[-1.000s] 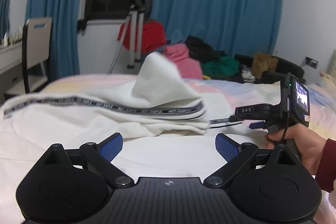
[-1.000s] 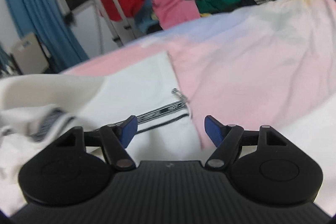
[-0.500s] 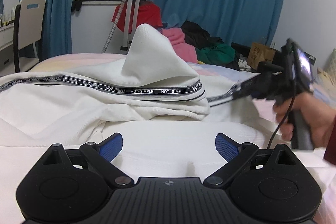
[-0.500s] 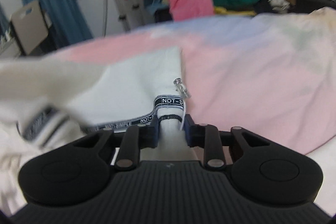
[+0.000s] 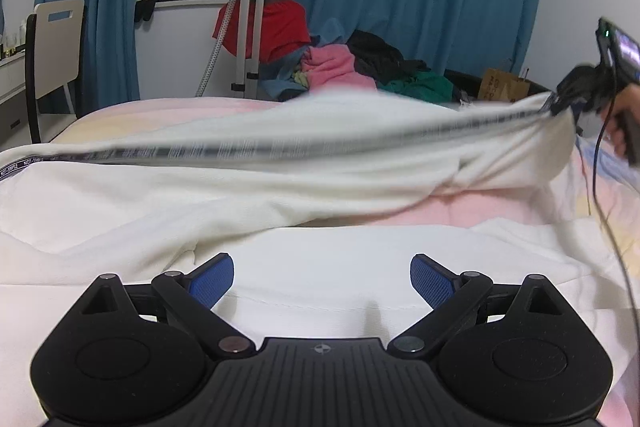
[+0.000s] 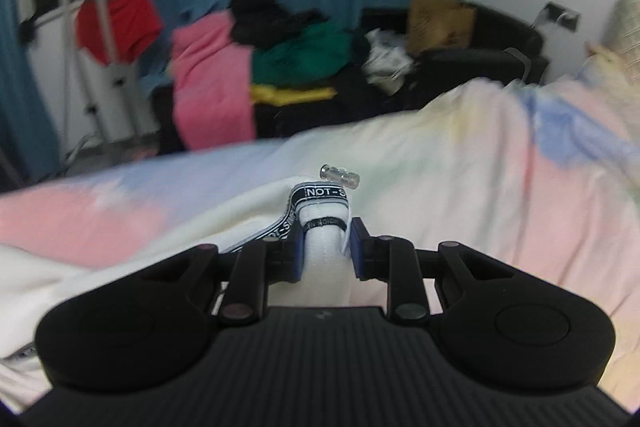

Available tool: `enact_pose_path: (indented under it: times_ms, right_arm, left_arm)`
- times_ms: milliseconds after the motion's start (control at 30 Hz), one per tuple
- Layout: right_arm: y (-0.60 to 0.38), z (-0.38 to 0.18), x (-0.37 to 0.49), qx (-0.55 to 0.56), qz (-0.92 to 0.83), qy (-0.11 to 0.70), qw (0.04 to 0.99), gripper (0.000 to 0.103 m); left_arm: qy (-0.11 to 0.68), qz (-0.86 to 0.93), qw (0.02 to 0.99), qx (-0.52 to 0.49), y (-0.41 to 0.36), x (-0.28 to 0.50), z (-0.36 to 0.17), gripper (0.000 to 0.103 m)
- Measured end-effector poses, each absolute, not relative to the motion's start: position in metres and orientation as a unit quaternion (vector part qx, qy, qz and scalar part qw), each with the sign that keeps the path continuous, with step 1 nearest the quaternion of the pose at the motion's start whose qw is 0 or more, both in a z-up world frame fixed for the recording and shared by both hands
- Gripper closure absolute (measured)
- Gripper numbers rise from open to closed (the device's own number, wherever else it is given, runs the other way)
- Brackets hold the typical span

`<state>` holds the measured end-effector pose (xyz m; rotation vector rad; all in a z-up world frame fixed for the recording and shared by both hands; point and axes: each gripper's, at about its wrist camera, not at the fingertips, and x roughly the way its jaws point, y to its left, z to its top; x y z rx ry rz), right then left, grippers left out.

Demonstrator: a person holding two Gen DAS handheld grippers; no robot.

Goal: Fold clothes

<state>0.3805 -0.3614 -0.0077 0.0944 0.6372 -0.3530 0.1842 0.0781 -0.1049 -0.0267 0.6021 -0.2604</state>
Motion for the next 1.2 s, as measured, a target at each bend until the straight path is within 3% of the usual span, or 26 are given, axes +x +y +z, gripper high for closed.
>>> enact_pose_path:
  times_ms: [167, 300, 367, 433, 467, 567, 800, 900, 967, 1033, 1100, 1200]
  right_arm:
    - [-0.384, -0.011, 0.4, 0.035, -0.185, 0.306, 0.933, 0.075]
    - [-0.39, -0.046, 0.404, 0.049, -0.182, 0.292, 0.938, 0.068]
    - [-0.402, -0.061, 0.396, 0.106, -0.175, 0.276, 0.939, 0.058]
    - [-0.413, -0.071, 0.383, 0.163, -0.177, 0.245, 0.939, 0.034]
    - [-0.417, -0.074, 0.373, 0.185, -0.189, 0.223, 0.938, 0.032]
    - [-0.426, -0.081, 0.342, 0.274, -0.199, 0.195, 0.92, 0.03]
    - [-0.398, -0.145, 0.309, 0.447, -0.117, 0.343, 0.818, 0.03]
    - [-0.392, -0.161, 0.32, 0.474, -0.121, 0.32, 0.811, 0.03]
    - [-0.391, -0.156, 0.333, 0.453, -0.155, 0.31, 0.821, 0.04]
    - [-0.391, -0.15, 0.348, 0.428, -0.195, 0.309, 0.827, 0.097]
    - [-0.388, -0.132, 0.362, 0.393, -0.21, 0.31, 0.84, 0.096]
    - [-0.381, -0.074, 0.357, 0.334, -0.181, 0.21, 0.901, 0.097]
  left_arm:
    - [0.299, -0.129, 0.945, 0.001, 0.074, 0.191, -0.11, 0.007]
    - [0.306, -0.122, 0.944, 0.006, 0.07, 0.198, -0.116, 0.007]
    - [0.309, -0.12, 0.943, 0.007, 0.068, 0.2, -0.119, 0.007]
    - [0.311, -0.119, 0.943, 0.008, 0.065, 0.202, -0.12, 0.007]
    - [0.311, -0.119, 0.943, 0.008, 0.064, 0.202, -0.12, 0.007]
    - [0.31, -0.12, 0.943, 0.008, 0.063, 0.201, -0.119, 0.007]
    - [0.305, -0.118, 0.945, -0.001, 0.063, 0.195, -0.119, 0.007]
    - [0.304, -0.114, 0.946, 0.0, 0.062, 0.194, -0.12, 0.007]
    - [0.301, -0.113, 0.947, -0.005, 0.064, 0.195, -0.12, 0.007]
    - [0.301, -0.111, 0.947, -0.009, 0.065, 0.196, -0.12, 0.007]
    - [0.3, -0.113, 0.947, -0.017, 0.069, 0.196, -0.12, 0.007]
    - [0.298, -0.12, 0.946, -0.039, 0.076, 0.196, -0.117, 0.007]
